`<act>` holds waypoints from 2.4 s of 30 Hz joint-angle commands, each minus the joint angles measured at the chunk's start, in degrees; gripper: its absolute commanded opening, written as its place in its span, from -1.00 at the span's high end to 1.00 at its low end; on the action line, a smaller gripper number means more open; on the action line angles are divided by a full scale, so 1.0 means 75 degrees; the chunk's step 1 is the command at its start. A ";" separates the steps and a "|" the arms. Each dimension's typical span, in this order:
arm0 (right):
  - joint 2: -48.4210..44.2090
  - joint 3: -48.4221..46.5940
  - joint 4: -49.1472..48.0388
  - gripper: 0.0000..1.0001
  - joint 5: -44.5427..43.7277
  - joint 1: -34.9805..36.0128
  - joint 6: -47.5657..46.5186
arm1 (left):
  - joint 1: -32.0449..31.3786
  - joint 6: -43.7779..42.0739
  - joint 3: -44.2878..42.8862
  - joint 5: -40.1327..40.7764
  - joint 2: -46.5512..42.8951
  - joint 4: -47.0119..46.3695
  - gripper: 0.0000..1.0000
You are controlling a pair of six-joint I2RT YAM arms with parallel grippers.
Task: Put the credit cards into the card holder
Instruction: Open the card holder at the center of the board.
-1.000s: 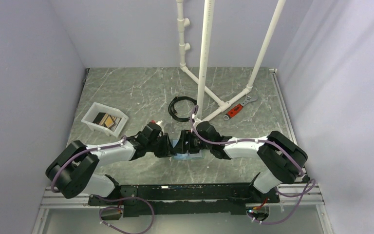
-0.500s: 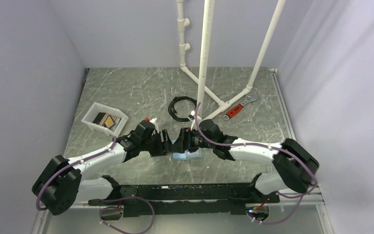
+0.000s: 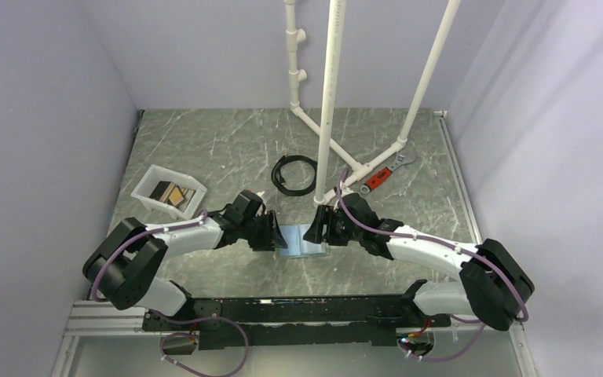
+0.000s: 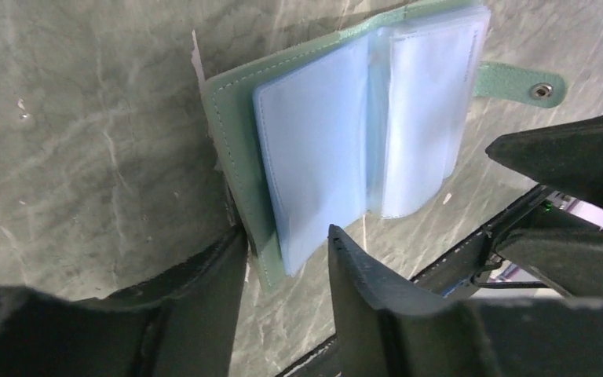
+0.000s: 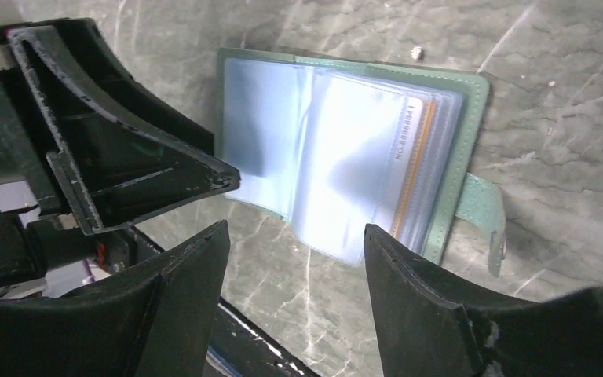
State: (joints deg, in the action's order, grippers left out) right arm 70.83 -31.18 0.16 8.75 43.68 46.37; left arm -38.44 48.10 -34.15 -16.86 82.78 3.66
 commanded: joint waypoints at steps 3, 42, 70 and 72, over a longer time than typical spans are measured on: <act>0.0388 0.0128 -0.0371 -0.30 -0.0123 -0.0059 -0.0128 | 0.0016 -0.0058 -0.0040 0.0289 0.0108 -0.0277 0.19; 0.2800 -0.1572 -0.2376 -0.13 0.1063 0.1066 -0.0311 | 0.0029 0.0100 0.0288 0.0262 -0.0420 -0.0221 0.32; 0.1152 -0.0728 -0.1039 -0.03 -0.0491 0.0772 0.0204 | 0.0966 -0.0881 -0.0579 0.0310 -0.0987 0.1361 -0.32; 0.1138 -0.0655 -0.0995 -0.04 -0.0455 0.0644 0.0139 | 0.1022 -0.0978 -0.0632 0.0292 -0.0561 0.1259 -0.21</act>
State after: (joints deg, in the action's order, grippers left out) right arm 79.92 -37.89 -10.92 7.64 50.06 48.01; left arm -31.64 43.66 -37.52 -15.16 74.24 15.03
